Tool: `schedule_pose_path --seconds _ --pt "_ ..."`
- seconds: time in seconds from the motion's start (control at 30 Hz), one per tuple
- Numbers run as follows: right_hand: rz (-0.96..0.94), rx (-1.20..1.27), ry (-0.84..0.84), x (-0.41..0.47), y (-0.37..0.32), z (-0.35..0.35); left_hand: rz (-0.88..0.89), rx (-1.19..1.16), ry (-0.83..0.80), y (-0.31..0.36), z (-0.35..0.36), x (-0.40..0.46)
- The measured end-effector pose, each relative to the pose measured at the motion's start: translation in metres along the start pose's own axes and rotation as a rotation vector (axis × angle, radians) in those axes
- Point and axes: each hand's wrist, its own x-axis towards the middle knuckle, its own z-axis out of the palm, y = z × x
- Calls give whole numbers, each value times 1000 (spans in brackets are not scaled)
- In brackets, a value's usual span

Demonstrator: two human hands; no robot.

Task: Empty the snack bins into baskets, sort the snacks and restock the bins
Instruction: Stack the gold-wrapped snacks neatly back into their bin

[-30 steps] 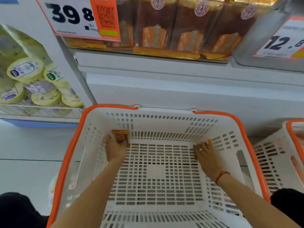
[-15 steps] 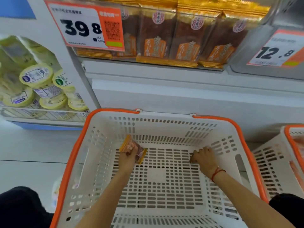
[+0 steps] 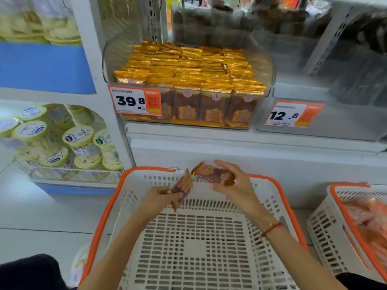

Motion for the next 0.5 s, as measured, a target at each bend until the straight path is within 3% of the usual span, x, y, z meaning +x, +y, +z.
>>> schedule_pose_path --seconds 0.1,0.2,0.37,0.5 --pt "-102 97 85 -2 -35 5 133 -174 44 32 -3 -20" --pt "-87 139 45 -4 -67 14 214 -405 -17 61 2 -35" --pt "-206 219 187 0 -113 23 463 -224 87 109 -23 -49" --pt "-321 170 294 17 -153 13 666 -136 387 149 -86 -39"
